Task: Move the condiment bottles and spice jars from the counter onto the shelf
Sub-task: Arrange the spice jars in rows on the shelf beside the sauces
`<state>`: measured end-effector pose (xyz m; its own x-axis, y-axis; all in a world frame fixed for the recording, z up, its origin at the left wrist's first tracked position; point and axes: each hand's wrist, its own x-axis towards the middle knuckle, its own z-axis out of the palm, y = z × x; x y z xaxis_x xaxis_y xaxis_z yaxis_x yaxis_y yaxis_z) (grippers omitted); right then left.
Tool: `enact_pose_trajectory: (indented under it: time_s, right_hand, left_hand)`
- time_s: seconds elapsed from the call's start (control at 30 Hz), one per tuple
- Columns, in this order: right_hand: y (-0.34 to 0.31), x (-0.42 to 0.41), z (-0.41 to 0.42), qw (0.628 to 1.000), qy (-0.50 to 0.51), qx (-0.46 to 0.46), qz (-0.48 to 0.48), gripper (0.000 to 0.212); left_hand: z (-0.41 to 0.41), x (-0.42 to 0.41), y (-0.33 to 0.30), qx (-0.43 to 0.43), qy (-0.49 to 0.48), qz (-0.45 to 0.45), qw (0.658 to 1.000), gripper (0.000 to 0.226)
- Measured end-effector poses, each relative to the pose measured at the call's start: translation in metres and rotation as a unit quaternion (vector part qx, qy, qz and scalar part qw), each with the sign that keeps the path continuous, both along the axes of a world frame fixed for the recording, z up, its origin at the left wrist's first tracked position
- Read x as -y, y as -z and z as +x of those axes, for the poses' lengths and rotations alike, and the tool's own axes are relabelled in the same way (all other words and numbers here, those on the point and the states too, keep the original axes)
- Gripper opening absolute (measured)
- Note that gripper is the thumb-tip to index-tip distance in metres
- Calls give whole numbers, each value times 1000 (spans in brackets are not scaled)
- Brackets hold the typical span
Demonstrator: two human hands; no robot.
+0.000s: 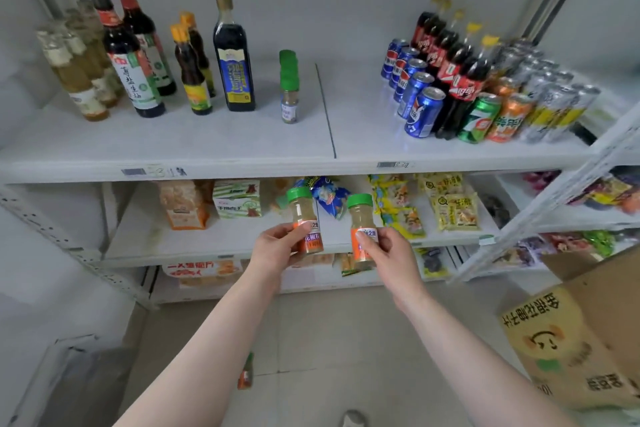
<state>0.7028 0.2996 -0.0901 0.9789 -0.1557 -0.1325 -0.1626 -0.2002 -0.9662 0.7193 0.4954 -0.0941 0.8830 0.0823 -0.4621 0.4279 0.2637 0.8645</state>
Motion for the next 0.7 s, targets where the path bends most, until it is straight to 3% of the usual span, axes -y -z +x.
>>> enact_pose_trajectory:
  time_s: [0.4, 0.7]
  right_hand:
    - [-30, 47, 77, 999, -31, 21, 28, 30]
    - [-35, 40, 180, 999, -8, 32, 36, 16]
  left_hand:
    - [70, 51, -47, 65, -36, 36, 997, 13]
    - [200, 56, -56, 112, -48, 105, 987, 30]
